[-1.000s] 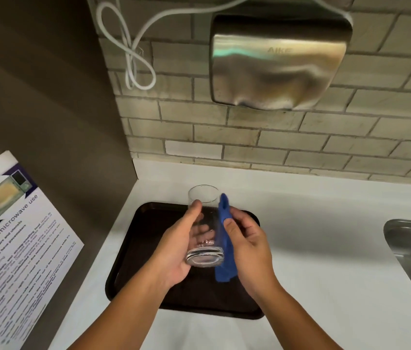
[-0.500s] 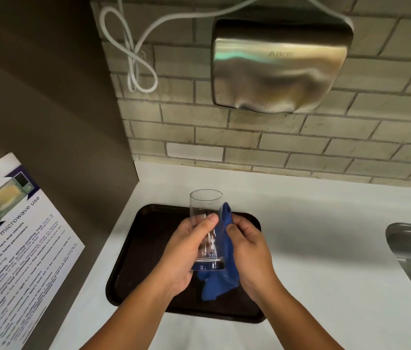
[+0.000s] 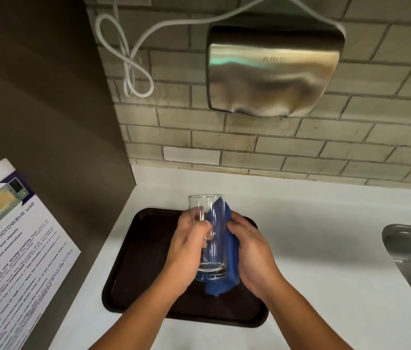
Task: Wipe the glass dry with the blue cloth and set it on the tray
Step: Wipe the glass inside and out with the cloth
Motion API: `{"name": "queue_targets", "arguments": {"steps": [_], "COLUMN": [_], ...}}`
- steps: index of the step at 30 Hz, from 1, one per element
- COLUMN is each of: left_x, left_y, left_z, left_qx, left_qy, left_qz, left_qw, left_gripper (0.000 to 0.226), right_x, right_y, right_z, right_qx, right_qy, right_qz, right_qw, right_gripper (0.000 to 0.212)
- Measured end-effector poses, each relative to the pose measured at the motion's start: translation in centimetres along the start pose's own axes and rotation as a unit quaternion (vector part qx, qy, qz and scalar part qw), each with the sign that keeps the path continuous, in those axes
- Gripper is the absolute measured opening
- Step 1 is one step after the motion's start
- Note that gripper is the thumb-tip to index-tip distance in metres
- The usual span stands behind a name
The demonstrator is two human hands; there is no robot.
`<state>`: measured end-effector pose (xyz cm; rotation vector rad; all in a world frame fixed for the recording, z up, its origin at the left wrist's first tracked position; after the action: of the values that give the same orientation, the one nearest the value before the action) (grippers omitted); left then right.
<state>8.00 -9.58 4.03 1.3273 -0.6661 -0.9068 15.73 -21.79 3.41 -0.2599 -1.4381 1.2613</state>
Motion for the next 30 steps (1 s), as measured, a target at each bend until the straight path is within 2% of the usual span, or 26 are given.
{"name": "queue_targets", "arguments": {"steps": [2, 4, 8, 10, 14, 17, 20, 21, 22, 26, 28, 30], "left_x": [-0.2, -0.5, -1.0, -1.0, -0.8, -1.1, -0.8, -0.4, -0.1, 0.2, -0.3, -0.6], "left_y": [-0.1, -0.4, -0.4, 0.1, 0.8, 1.0, 0.4, 0.2, 0.1, -0.4, -0.6, -0.9], "left_z": [-0.3, -0.7, -1.3, -1.1, -1.1, -1.3, -1.0, -0.7, -0.5, -0.6, -0.8, -0.8], "left_qx": [-0.034, -0.091, -0.13, -0.138, -0.146, -0.136, -0.133, -0.139, -0.144, -0.148, -0.148, -0.154], "left_qy": [0.022, 0.024, -0.013, -0.026, -0.024, -0.037, -0.052, -0.06, -0.063, -0.041, -0.035, -0.044], "left_qz": [0.065, 0.149, 0.279, 0.31, 0.33, 0.352, 0.334, 0.321, 0.309, 0.272, 0.264, 0.255], "left_qw": [0.997, 0.984, 0.951, 0.94, 0.932, 0.925, 0.932, 0.935, 0.938, 0.95, 0.952, 0.953], "left_gripper": [0.059, 0.045, 0.048, 0.049, 0.045, 0.047, 0.051, 0.048, 0.043, 0.044, 0.047, 0.049], "right_x": [0.1, 0.4, 1.5, 1.9, 2.2, 2.9, 4.3, 4.6, 4.6, 3.4, 3.2, 3.6], "right_y": [0.1, -0.1, -0.6, -0.7, -1.3, -1.8, -2.4, -2.7, -2.9, -3.6, -3.1, -2.4], "right_z": [0.7, 1.5, 3.4, 4.0, 3.9, 5.0, 5.7, 5.5, 4.9, 3.0, 3.9, 4.8], "right_qx": [-0.011, -0.038, -0.153, -0.231, -0.273, -0.334, -0.39, -0.39, -0.375, -0.278, -0.269, -0.28], "right_qy": [0.002, -0.006, -0.075, -0.119, -0.127, -0.159, -0.202, -0.209, -0.21, -0.159, -0.164, -0.186], "right_qz": [0.006, 0.034, 0.167, 0.232, 0.264, 0.35, 0.459, 0.482, 0.492, 0.44, 0.439, 0.454], "right_qw": [1.0, 0.999, 0.971, 0.937, 0.916, 0.86, 0.773, 0.756, 0.757, 0.839, 0.841, 0.825], "right_gripper": [0.038, 0.036, 0.036, 0.041, 0.047, 0.044, 0.048, 0.049, 0.049, 0.051, 0.048, 0.046]}}
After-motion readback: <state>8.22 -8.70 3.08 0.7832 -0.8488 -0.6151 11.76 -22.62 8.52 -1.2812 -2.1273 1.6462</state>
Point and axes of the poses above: each hand's wrist, its own z-axis away from the middle knuckle, its own x-axis out of the palm, y = z × x, the point moved 4 cm from there along -z, towards the middle knuckle, and after that the axes turned 15 degrees about -z, right-handed, at the moved point
